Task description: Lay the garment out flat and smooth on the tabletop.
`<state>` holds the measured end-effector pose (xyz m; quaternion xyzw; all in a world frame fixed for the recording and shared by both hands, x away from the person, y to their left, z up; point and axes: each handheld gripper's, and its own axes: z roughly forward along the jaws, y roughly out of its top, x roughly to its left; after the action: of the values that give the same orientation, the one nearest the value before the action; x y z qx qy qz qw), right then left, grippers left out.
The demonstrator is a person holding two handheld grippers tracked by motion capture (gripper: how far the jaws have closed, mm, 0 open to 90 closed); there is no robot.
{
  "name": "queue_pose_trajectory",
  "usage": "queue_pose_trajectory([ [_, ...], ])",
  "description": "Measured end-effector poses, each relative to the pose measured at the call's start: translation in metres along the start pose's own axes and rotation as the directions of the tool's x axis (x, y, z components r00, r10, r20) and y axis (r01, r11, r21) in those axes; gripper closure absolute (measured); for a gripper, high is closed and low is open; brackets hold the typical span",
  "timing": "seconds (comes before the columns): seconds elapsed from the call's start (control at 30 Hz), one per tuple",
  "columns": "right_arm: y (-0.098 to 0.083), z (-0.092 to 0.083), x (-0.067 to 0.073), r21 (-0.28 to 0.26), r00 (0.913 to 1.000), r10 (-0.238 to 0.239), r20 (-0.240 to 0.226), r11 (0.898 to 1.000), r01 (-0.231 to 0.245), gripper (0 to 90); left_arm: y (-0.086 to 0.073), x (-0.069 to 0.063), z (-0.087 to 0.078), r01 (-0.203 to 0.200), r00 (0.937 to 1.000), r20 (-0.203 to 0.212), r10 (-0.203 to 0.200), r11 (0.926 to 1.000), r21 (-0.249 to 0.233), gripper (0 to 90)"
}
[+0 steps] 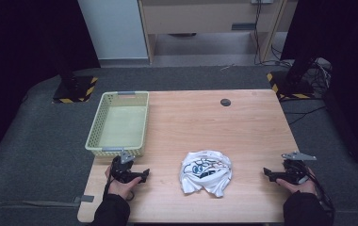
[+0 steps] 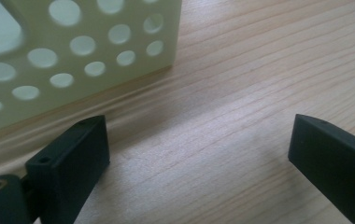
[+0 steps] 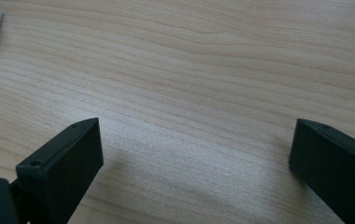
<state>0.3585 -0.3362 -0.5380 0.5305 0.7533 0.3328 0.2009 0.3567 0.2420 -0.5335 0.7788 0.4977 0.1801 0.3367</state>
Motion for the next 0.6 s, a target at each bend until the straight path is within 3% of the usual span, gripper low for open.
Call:
queue_pose_trajectory([
  [0.07,0.001,-0.001,0.001,0.004,1.0000,-0.001,-0.002,1.000,0.001,3.7,0.001,-0.001,-0.001,0.005,0.9998,0.020,-0.005,1.0000,0.000,7.5],
  [0.23,0.004,-0.005,0.004,-0.013,0.9998,-0.018,0.005,1.000,0.018,4.3,0.002,-0.005,-0.002,-0.012,0.9998,0.019,0.011,0.9998,0.015,10.1],
  [0.47,0.008,-0.010,0.006,-0.047,0.9998,-0.016,-0.009,0.999,0.016,4.6,0.005,-0.009,-0.010,-0.018,0.9998,0.008,0.019,0.9998,-0.012,9.9],
  [0.6,0.010,-0.012,0.008,-0.055,0.9995,-0.027,-0.018,0.998,0.026,4.6,0.007,-0.013,-0.012,0.000,0.9988,0.049,0.001,0.9997,-0.025,9.9],
])
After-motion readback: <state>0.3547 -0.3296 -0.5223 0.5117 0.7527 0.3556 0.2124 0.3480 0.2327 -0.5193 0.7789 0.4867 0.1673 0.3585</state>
